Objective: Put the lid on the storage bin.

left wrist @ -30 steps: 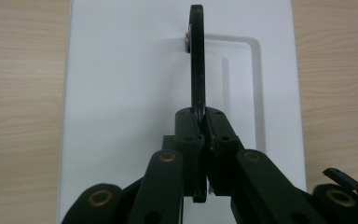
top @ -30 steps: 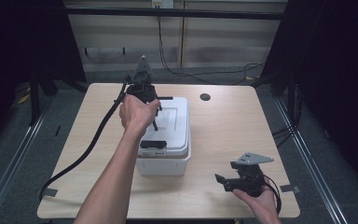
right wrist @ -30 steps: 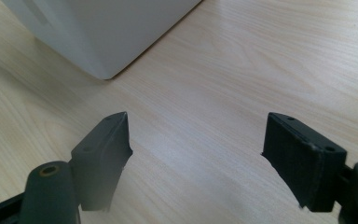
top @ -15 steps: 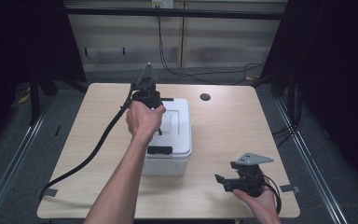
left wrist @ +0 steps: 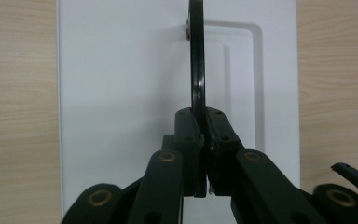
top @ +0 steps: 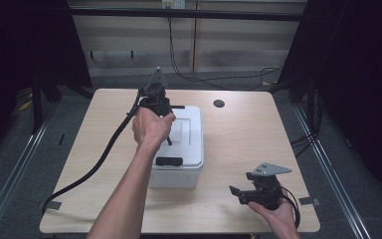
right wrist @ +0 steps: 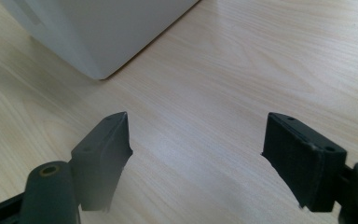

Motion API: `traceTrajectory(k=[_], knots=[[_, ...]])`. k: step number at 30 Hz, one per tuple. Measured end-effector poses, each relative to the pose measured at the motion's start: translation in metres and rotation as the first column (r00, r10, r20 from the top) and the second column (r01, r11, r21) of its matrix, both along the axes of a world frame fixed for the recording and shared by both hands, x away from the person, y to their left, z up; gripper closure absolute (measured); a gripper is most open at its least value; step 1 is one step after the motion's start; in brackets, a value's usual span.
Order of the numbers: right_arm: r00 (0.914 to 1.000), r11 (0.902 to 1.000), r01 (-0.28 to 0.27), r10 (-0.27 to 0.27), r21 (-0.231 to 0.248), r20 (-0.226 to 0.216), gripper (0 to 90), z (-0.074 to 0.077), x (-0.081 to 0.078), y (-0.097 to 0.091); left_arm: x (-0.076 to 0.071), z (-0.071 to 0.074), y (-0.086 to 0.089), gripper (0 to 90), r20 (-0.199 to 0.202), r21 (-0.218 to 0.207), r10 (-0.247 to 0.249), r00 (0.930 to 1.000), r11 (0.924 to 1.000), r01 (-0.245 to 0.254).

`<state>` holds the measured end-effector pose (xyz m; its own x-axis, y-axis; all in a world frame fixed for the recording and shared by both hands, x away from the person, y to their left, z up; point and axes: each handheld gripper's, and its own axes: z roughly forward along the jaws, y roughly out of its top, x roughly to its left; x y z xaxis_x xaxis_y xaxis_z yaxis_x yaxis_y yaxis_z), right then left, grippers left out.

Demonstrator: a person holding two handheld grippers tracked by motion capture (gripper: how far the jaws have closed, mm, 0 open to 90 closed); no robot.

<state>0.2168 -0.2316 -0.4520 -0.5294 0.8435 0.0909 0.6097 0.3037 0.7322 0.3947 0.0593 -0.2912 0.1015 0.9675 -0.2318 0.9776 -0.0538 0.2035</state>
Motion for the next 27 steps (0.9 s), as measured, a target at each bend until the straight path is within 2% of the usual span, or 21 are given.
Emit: traceTrajectory(k=[6,8,10,11,13,15,19,22,23,26,27], knots=[[1.0000,1.0000,0.001,-0.001,-0.001,-0.004,22.5,0.000,0.000,0.000,-0.002,-0.001,-0.003,84.8,0.015,0.008,-0.003,0.9999,1.0000,0.003],[1.0000,1.0000,0.001,-0.001,-0.001,-0.005,22.4,0.000,0.000,0.000,-0.001,-0.001,-0.002,84.6,0.017,0.010,-0.020,0.9997,0.9998,0.020],[1.0000,1.0000,0.001,-0.001,-0.001,-0.005,22.5,0.000,0.000,0.000,0.000,-0.003,0.000,83.8,0.000,0.009,-0.035,0.9994,0.9993,0.035],[1.0000,1.0000,0.002,-0.002,0.000,-0.005,22.5,0.000,0.000,0.000,0.001,-0.005,0.000,82.6,-0.032,0.017,-0.048,0.9984,0.9987,0.048],[1.0000,1.0000,0.001,-0.001,0.000,-0.004,22.5,0.000,0.000,0.000,0.005,-0.011,0.001,76.5,-0.053,0.001,-0.057,0.9970,0.9984,0.057],[1.0000,1.0000,0.002,-0.002,0.000,-0.005,22.5,0.000,-0.001,0.000,0.009,-0.015,0.001,75.3,-0.045,0.023,-0.056,0.9974,0.9981,0.058],[1.0000,1.0000,-0.003,0.003,-0.001,-0.003,22.5,0.000,-0.001,0.000,0.016,-0.017,-0.001,72.9,-0.043,-0.011,-0.062,0.9971,0.9980,0.062],[1.0000,1.0000,-0.007,0.007,-0.003,-0.004,22.5,0.000,-0.001,0.001,0.020,-0.015,-0.001,72.8,-0.040,-0.023,-0.060,0.9974,0.9980,0.059],[1.0000,1.0000,-0.008,0.008,-0.003,-0.005,22.5,-0.001,-0.001,0.001,0.023,-0.015,0.000,73.3,-0.056,-0.020,-0.073,0.9958,0.9972,0.072],[0.9999,0.9999,-0.011,0.011,-0.002,-0.009,22.5,-0.001,-0.001,0.001,0.025,-0.017,0.001,79.4,-0.057,-0.017,-0.068,0.9961,0.9976,0.067],[0.9999,0.9999,-0.010,0.010,-0.001,-0.010,22.5,-0.001,-0.001,0.001,0.025,-0.016,0.002,82.2,-0.056,-0.029,-0.062,0.9965,0.9977,0.061]])
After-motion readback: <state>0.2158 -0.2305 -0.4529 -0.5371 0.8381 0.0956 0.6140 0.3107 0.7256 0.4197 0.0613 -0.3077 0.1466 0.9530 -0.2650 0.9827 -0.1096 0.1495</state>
